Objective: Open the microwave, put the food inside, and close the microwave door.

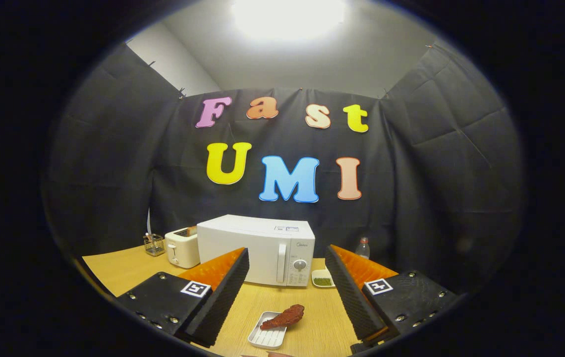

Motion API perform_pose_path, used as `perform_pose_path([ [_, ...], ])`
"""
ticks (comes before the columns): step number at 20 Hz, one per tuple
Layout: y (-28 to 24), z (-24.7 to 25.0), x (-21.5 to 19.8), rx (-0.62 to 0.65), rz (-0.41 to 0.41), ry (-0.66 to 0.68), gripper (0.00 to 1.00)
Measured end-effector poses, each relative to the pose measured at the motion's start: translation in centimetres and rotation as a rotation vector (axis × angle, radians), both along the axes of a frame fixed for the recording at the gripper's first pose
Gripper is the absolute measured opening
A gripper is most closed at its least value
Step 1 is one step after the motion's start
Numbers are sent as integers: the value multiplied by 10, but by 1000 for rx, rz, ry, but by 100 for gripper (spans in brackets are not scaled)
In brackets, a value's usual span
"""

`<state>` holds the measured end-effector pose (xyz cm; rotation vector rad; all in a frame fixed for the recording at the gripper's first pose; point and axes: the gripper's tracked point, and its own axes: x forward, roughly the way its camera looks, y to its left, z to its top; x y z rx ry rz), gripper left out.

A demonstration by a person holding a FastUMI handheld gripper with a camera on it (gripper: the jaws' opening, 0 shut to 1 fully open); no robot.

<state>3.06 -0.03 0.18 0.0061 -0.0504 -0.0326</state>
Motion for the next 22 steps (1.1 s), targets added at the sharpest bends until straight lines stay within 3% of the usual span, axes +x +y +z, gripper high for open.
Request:
perform_pose_path([
  [11, 19, -19, 96, -25, 11, -48, 97],
  [22, -7, -80, 219, -12, -61, 34, 97],
])
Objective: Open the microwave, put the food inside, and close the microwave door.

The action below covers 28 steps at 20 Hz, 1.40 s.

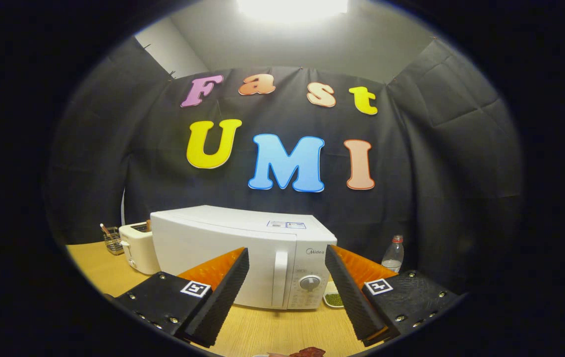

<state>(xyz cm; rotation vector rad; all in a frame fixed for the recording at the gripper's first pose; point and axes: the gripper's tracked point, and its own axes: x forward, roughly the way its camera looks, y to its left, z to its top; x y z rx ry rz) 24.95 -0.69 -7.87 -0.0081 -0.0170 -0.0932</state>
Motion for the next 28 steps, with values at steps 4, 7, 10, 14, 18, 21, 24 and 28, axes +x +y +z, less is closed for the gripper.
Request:
perform_pose_path([
  [4, 2, -36, 37, 42, 26, 63, 97],
  [7, 2, -55, 65, 57, 37, 84, 97],
  [10, 0, -77, 87, 95, 44, 120, 86],
  [14, 9, -94, 104, 161, 60, 147, 62],
  [18, 10, -92, 105, 130, 37, 143, 27],
  [21, 10, -94, 104, 174, 39, 160, 12],
  [24, 14, -94, 99, 177, 47, 172, 12],
  [28, 30, -93, 50, 173, 36, 197, 12],
])
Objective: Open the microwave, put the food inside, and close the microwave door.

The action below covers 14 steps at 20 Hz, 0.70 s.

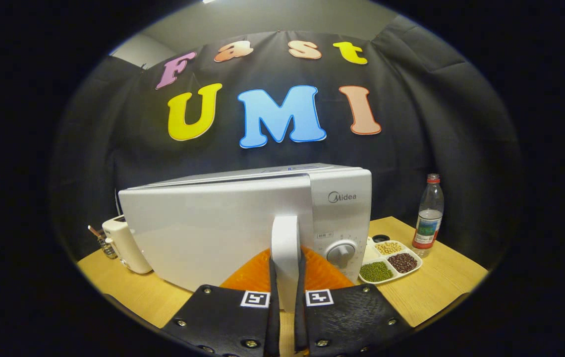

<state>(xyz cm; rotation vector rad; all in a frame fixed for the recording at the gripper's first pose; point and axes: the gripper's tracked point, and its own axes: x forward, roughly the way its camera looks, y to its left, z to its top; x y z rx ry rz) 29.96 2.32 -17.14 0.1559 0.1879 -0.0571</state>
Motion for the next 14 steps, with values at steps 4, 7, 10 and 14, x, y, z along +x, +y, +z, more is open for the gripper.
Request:
perform_pose_path([
  [4, 43, 7, -69, 34, 134, 5, 12],
  [7, 78, 12, -108, 30, 231, 3, 12],
  [10, 134, 16, -152, 53, 359, -12, 11],
  [14, 203, 30, -198, 15, 424, -99, 11],
])
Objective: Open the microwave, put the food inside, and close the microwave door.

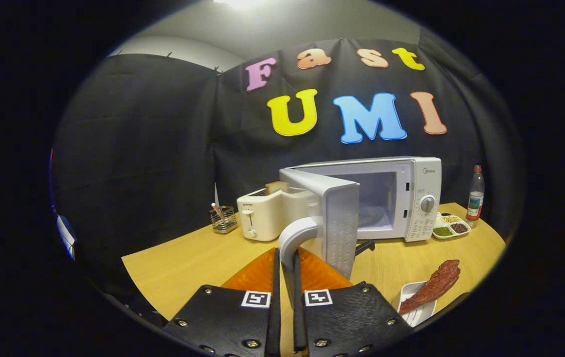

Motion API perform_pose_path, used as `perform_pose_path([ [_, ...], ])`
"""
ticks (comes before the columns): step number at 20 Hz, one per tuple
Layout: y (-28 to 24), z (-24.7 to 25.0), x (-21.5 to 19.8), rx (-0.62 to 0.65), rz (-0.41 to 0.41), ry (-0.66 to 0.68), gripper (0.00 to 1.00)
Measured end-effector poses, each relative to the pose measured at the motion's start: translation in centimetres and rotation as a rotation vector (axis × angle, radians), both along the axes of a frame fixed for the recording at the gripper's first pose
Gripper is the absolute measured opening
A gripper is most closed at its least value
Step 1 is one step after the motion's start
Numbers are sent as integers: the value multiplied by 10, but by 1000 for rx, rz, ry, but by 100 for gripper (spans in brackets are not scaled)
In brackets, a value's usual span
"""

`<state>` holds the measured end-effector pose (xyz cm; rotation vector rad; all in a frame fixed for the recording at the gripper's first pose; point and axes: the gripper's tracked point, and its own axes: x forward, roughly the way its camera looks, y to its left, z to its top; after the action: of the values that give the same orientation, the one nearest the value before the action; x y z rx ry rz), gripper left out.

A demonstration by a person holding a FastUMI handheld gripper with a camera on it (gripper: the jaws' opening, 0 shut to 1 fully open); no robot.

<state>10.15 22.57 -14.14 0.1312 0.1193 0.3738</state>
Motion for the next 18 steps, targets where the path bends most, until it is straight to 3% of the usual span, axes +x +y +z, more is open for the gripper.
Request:
perform_pose_path([
  [4, 53, 0, -21, -27, -26, -55, 10],
  [8, 95, 15, -49, -33, 50, -106, 10],
  [13, 72, 18, -67, -50, 140, -110, 10],
  [14, 56, 13, -66, -70, 150, -91, 14],
  [15, 39, 9, -62, -87, 141, -74, 26],
  [16, 11, 4, -57, -110, 111, -57, 49],
  [18, -50, 0, -41, -152, 7, -49, 60],
])
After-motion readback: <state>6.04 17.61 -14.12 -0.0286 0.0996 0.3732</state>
